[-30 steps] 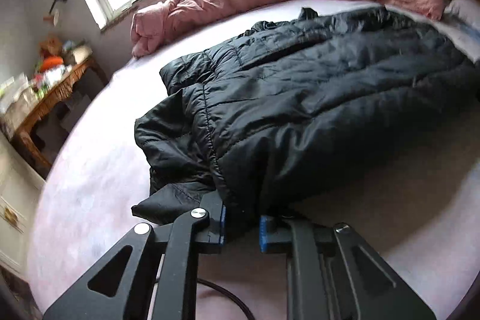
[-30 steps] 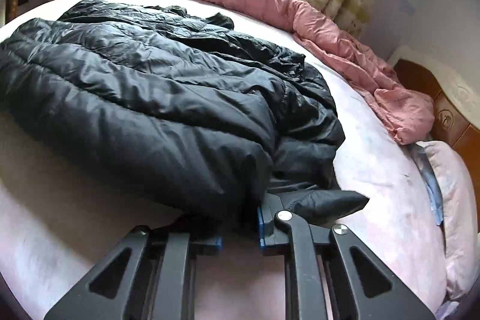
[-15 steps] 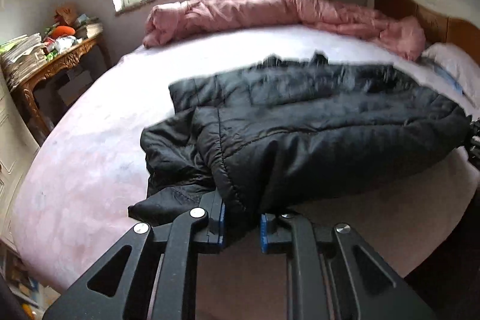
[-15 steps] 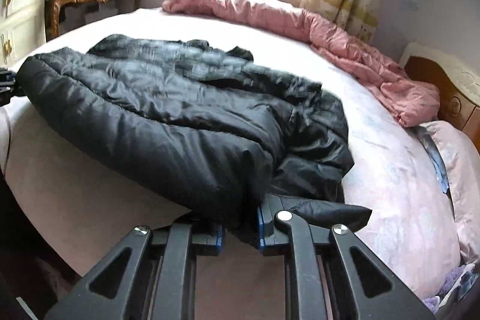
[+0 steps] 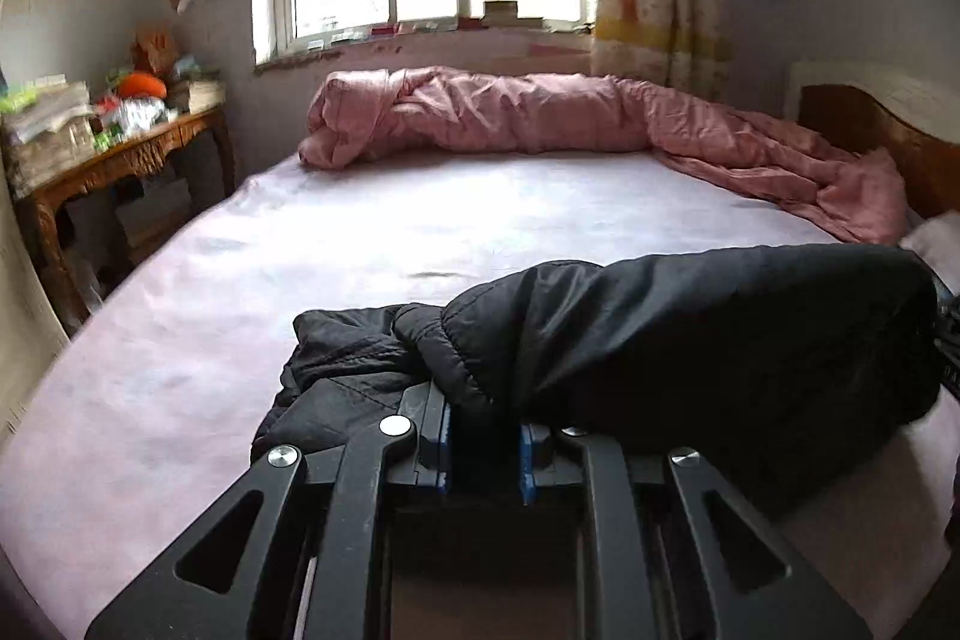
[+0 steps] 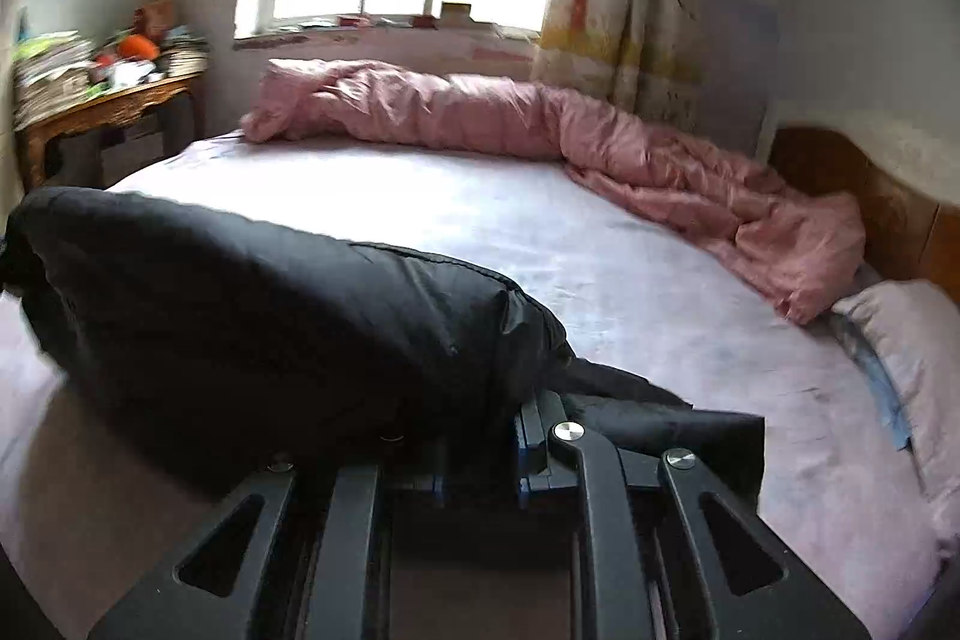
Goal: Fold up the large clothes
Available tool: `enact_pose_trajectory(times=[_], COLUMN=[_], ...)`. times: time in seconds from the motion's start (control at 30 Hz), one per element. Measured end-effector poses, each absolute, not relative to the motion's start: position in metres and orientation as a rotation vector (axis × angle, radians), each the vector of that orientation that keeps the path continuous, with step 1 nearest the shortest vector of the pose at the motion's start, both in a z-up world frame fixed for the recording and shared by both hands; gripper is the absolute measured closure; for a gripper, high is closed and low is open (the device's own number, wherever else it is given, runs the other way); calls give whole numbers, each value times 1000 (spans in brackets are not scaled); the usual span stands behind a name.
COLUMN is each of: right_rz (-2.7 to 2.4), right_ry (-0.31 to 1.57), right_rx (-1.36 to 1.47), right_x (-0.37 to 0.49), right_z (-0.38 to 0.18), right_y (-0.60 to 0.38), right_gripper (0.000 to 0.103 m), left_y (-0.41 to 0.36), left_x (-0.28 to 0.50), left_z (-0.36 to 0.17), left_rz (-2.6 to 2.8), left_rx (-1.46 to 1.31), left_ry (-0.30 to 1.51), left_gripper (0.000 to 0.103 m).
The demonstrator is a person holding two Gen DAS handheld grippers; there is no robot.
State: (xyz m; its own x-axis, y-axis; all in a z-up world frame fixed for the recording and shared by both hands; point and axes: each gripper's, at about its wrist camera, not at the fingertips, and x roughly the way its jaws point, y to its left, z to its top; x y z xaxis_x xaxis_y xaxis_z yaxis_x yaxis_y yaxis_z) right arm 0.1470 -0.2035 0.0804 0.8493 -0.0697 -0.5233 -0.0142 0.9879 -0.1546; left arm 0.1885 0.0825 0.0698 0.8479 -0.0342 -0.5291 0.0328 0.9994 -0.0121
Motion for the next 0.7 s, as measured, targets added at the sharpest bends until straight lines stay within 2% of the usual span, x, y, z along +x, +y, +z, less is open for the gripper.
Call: enact_pose_trajectory(times=[0.2,0.33,0.47,0.67,0.7], right_rz=[-46,-31,-40,-23,-22], right_ry=[657,682,670,631,617], right_rx=[-76,-90,-177,-91,-82], right_x=[242,262,263,252,250], right_z=[40,6,0,4,5], right_y=[-207,-206,-196,-209,-210], right_gripper=[86,86,86,84,82], left_y=[64,62,57,72,75], left_x=[251,262,260,244,240], left_z=[24,-8,-13,0,4], left_rz=[-21,-28,12,7,12], left_rx=[64,69,120,56,51], left_ry=[654,684,690,564,537], left_gripper=[87,86,86,71,57])
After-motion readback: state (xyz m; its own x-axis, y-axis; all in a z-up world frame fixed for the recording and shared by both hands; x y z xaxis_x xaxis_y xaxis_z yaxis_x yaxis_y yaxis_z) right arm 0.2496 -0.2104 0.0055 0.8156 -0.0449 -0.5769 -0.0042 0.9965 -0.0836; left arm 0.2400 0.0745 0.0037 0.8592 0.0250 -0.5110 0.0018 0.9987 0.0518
